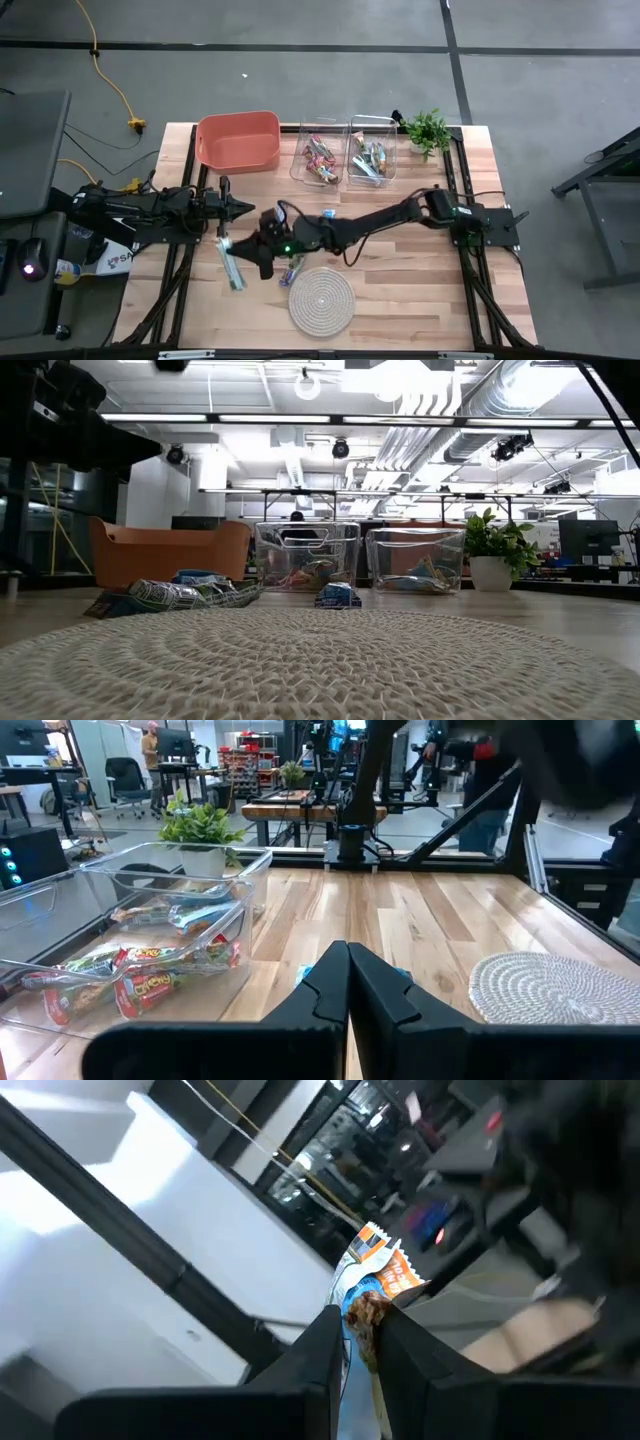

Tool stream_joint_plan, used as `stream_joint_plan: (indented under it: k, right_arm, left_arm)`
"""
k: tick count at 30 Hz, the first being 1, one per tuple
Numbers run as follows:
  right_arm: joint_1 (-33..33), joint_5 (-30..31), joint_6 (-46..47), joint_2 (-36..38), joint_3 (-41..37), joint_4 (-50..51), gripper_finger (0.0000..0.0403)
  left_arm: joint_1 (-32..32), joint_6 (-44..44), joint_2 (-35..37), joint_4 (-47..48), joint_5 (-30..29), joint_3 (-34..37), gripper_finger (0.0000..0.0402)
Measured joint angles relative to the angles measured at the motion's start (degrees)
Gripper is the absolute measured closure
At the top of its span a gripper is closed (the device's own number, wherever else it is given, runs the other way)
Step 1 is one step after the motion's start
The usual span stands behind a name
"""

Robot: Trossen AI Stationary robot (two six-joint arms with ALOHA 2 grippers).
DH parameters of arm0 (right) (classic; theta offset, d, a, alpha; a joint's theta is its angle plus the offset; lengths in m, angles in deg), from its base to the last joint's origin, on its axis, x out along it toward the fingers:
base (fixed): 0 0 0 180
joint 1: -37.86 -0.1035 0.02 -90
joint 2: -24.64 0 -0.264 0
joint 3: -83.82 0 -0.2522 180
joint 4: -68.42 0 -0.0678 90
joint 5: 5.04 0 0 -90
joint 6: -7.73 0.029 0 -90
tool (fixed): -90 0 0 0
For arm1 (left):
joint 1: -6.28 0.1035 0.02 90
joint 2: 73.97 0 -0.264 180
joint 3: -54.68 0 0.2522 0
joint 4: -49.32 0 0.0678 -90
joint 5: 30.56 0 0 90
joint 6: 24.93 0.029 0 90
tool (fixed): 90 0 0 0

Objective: Pick and place Granola Bars by type
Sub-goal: Put the yellow granola bar into the right transparent bin

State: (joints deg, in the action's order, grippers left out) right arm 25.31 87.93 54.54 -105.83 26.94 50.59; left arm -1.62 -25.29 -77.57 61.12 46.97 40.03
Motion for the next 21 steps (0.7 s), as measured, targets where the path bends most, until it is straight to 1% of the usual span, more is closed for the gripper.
stream_joint_plan:
  k: [3, 5, 11, 15, 21]
  right_arm:
    - [0.8, 1.15, -5.14, 3.38, 2.9, 8.42, 0.0364]
    - [1.36, 2.94, -8.32, 5.58, 4.98, 15.17, 0.0364]
    - [3.2, 12.67, -16.25, 11.57, 11.14, 36.31, 0.0364]
    - [4.06, 18.03, -20.2, 14.67, 13.89, 42.32, 0.0364]
    - [4.61, 24.36, -26.16, 18.99, 14.41, 44.04, 0.0364]
  left_arm:
    - [0.0, 0.02, 0.0, 0.0, 0.0, 0.0, 0.0401]
    - [0.0, 0.02, -0.01, 0.0, 0.0, 0.0, 0.0401]
    - [0.0, 0.02, 0.0, 0.0, 0.0, 0.0, 0.0401]
    - [0.0, 0.01, -0.01, 0.0, -0.01, -0.02, 0.0401]
    - [0.0, 0.02, 0.0, -0.01, -0.04, -0.02, 0.0401]
